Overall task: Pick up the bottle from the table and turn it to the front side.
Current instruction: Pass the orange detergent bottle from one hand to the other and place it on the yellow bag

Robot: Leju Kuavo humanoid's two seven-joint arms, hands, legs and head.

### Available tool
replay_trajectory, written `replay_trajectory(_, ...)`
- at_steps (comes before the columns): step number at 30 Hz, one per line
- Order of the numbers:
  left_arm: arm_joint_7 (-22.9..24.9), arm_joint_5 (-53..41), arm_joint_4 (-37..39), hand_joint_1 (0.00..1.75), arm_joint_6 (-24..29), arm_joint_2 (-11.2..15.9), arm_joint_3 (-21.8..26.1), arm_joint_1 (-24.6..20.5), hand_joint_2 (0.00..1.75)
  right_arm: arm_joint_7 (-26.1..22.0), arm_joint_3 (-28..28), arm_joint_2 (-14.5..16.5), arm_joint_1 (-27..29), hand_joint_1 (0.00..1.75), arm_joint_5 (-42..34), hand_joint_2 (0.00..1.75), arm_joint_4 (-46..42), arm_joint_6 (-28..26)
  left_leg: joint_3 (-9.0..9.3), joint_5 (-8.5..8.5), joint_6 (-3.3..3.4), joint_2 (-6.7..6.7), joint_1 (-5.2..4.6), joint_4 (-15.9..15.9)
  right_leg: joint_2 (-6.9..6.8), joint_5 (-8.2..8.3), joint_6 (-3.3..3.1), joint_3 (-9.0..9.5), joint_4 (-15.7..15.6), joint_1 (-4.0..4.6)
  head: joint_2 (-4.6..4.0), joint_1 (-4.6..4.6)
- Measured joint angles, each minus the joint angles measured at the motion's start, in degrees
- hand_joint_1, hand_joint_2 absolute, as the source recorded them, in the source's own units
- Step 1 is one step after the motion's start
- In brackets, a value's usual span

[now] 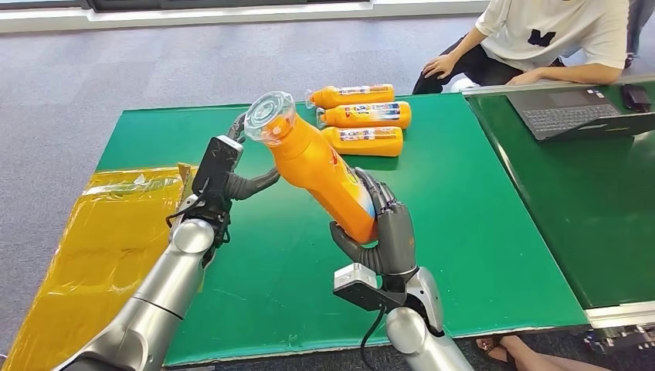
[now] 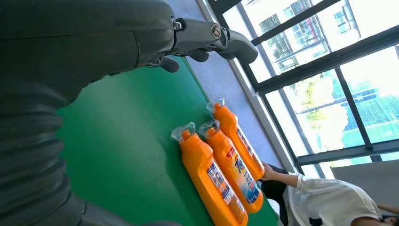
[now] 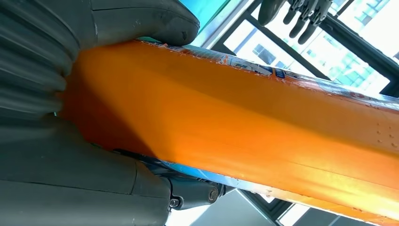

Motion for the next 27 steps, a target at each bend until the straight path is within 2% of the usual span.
replay_trajectory(9,0.2,-0.9,0.1,0.0,-2.0,0.3,2.1,0.4,1.75,0.2,0.1,-0.1,-0.2,1.75,-0.1,1.75,-0.1,0.8,0.0,0.0,0.0,0.0,0.0,0.0,0.0,0.0,0.0,-0.01,0.0,0.01,0.0,-0.01)
replay_trajectory(23,0.9,0.0,-2.4,0.0,-5.2,0.3,2.2,2.2,1.75,0.8,0.6,-0.4,-2.0,1.75,0.9,1.75,1.7,0.9,-0.01,0.0,0.0,0.0,0.0,0.0,0.0,0.0,0.0,0.0,0.0,0.0,0.0,0.0)
replay_trajectory(27,1.4,0.8,-4.9,0.0,-6.9,0.4,2.2,4.0,1.75,0.9,0.6,-0.6,-2.4,1.75,1.7,1.75,2.2,0.7,-0.01,0.0,0.0,0.0,0.0,0.0,0.0,-0.01,0.0,-0.01,0.0,0.0,0.0,-0.01)
